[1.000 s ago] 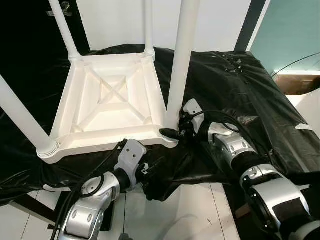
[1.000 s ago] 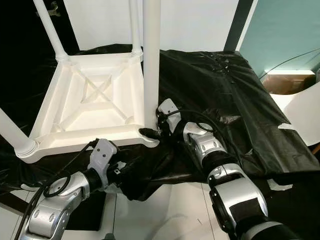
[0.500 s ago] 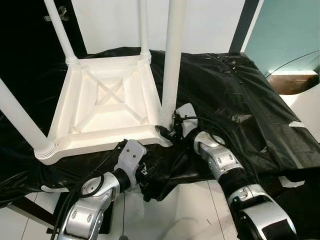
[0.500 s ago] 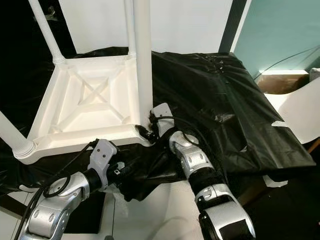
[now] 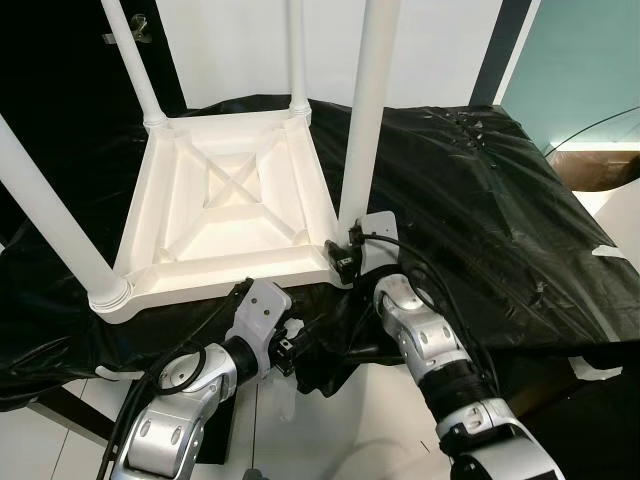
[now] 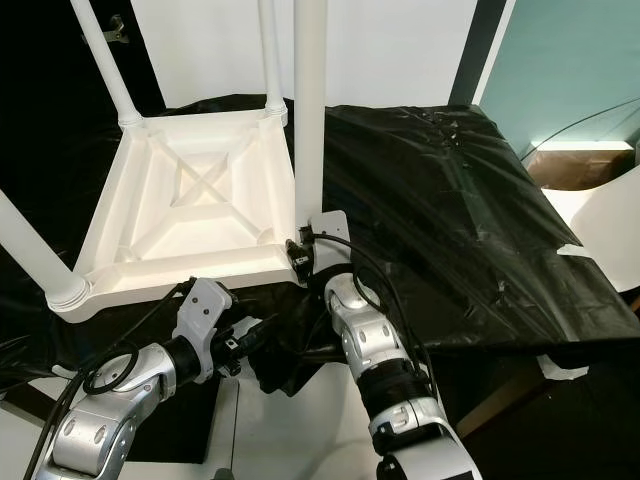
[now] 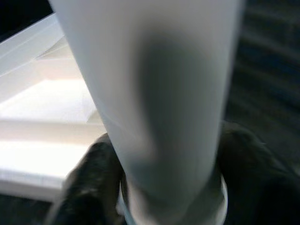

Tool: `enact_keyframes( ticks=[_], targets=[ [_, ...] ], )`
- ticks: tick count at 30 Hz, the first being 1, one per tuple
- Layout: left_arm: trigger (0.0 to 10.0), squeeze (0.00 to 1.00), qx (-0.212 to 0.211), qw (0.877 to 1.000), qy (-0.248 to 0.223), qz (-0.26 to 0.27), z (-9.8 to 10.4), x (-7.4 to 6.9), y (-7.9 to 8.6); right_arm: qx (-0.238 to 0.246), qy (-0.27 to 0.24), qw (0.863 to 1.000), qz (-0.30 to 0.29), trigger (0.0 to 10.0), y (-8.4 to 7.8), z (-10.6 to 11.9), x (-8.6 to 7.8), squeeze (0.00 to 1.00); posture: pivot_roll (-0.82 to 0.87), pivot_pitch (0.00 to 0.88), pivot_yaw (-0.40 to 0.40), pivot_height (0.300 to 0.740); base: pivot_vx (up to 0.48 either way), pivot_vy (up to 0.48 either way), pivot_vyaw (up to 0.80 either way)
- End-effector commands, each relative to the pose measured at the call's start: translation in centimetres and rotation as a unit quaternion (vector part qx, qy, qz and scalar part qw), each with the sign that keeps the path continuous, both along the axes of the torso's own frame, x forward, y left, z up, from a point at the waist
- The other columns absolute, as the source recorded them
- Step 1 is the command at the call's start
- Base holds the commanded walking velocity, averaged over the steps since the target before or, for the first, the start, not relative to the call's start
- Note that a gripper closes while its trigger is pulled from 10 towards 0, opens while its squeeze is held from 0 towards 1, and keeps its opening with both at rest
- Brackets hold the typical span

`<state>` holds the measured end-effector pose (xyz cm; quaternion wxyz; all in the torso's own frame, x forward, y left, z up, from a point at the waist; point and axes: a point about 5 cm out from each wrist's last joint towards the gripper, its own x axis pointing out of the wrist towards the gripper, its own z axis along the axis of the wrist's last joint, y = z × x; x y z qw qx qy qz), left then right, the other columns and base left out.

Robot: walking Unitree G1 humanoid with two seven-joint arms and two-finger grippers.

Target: Building children table

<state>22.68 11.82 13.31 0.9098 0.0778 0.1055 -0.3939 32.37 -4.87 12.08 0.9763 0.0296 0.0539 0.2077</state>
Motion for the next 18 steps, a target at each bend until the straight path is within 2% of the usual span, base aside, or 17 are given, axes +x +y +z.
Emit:
enact_keyframes(
  ticks=[1,5,9,10,13,14,18],
  targets=[
    [10.0,0.00,0.001,1.000,0.001,0.008,0.1,0.0,-0.1,0.018,-0.003,0.999,0.027,10.0,0.3,0.0,-0.3,1.00,0.10,0.003,-0.018,0.740,0.000,0.000,0.00],
    [10.0,0.00,0.000,1.000,0.001,0.008,0.1,0.0,-0.1,0.015,-0.015,0.999,0.034,10.0,-0.6,0.3,-0.2,1.00,0.10,0.003,-0.020,0.740,0.000,0.000,0.00],
    [10.0,0.00,0.001,1.000,0.002,0.009,0.0,-0.2,-0.1,0.005,-0.024,0.997,0.067,10.0,-2.8,0.2,-0.2,1.00,0.10,0.000,-0.023,0.740,0.000,0.000,0.00],
    [10.0,0.00,0.001,1.000,0.002,0.009,-0.1,-0.2,-0.1,-0.001,-0.029,0.997,0.078,10.0,-3.3,0.2,-0.1,0.82,0.10,0.000,-0.024,0.740,0.000,0.000,0.00],
    [10.0,0.00,0.001,1.000,0.002,0.009,-0.1,-0.2,-0.1,-0.007,-0.036,0.995,0.089,10.0,-3.7,0.2,-0.1,0.82,0.10,0.000,-0.024,0.740,0.000,0.000,0.00],
    [10.0,0.00,0.001,1.000,0.002,0.009,-0.1,-0.1,-0.1,-0.011,-0.041,0.994,0.103,10.0,-4.0,0.3,0.0,0.00,0.10,0.000,-0.024,0.740,0.000,0.000,0.00],
    [10.0,0.00,0.000,1.000,0.002,0.009,0.0,-0.1,-0.2,-0.011,-0.043,0.992,0.117,10.0,-4.2,0.3,0.1,0.00,0.10,0.000,-0.024,0.740,0.000,0.000,0.00]
  ],
)
